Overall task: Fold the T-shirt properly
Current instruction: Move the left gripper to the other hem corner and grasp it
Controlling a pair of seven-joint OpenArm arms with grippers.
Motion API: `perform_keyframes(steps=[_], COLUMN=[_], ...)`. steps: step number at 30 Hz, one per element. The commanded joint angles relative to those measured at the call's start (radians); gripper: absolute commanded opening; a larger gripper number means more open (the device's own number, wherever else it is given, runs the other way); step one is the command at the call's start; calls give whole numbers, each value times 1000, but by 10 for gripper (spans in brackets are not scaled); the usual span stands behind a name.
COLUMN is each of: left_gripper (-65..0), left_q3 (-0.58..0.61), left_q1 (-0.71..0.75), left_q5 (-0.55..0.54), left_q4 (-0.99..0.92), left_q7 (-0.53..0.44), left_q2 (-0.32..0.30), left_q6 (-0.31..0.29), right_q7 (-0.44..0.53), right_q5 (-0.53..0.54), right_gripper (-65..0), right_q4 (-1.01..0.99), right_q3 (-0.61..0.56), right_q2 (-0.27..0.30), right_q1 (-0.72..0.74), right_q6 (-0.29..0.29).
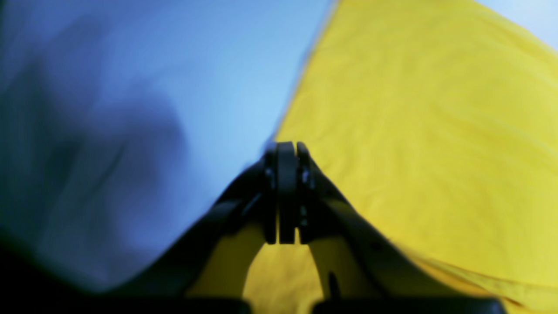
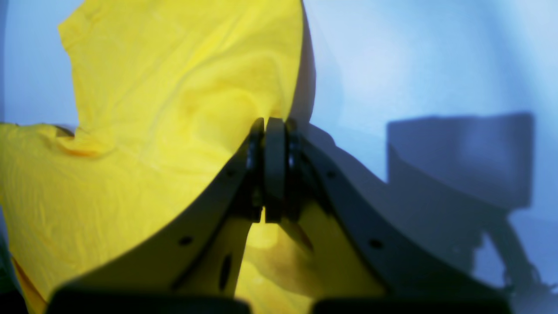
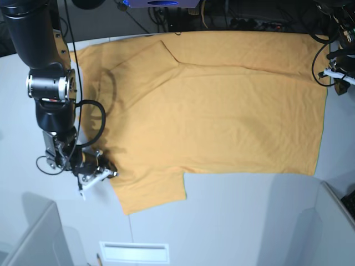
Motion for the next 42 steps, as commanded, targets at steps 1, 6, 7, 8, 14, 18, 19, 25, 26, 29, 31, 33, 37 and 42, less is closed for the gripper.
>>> perform_keyframes(steps=[1,6,7,8,14,18,19,25,26,29,31,33,37,42], left_gripper=[-650,-489,-423,-346,-148,-148,-148,-148,-148,-148,-148,-145,-140,-138], left_q3=[14,30,36,42,120,212,249,548,596,745,812,880,952,958], left_q1=[-4,-137,-171,-209,-427,-600,-650,-898,-932,-1048,-1104,-1137,-1167,-1167], left_q5=[-8,-8,-8,-8,-8,-8,-8,-8,-8,-8,-10,-10,-11,-11], left_q4=[-4,-143,-178,-218,-444,-686,-763,-1113,-1162,-1340,-1437,-1518,-1593,-1592], left_q7=[-20,-20,-20,-20,-20,-26,-29,-191,-214,-288,-348,-405,-480,-497], left_q2=[-37,-87,-107,-125,-220,-297,-317,-389,-393,-395,-395,-392,-357,-323], left_q6=[2,3,3,3,3,3,0,0,0,-1,-1,-3,-3,-3], right_q7=[-13,-15,-15,-15,-19,-21,-19,-21,-21,-21,-21,-21,-21,-21], right_q5=[-13,-13,-13,-13,-13,-13,-13,-13,-13,-13,-13,-13,-13,-13], right_gripper=[-650,-650,-650,-650,-650,-650,-650,-650,-650,-650,-650,-650,-650,-650], right_q4=[6,6,6,6,6,6,7,11,11,11,11,11,11,11], right_q3=[-2,-2,-2,-2,-2,-2,-2,-2,-2,-2,-2,1,-1,-2], right_q2=[6,6,6,6,8,8,8,8,8,8,14,23,29,31], right_q1=[24,23,23,23,23,23,23,23,23,21,21,21,21,21], right_q6=[-3,-3,-3,-3,-3,-3,-3,-3,-3,-3,-3,-3,-3,-3])
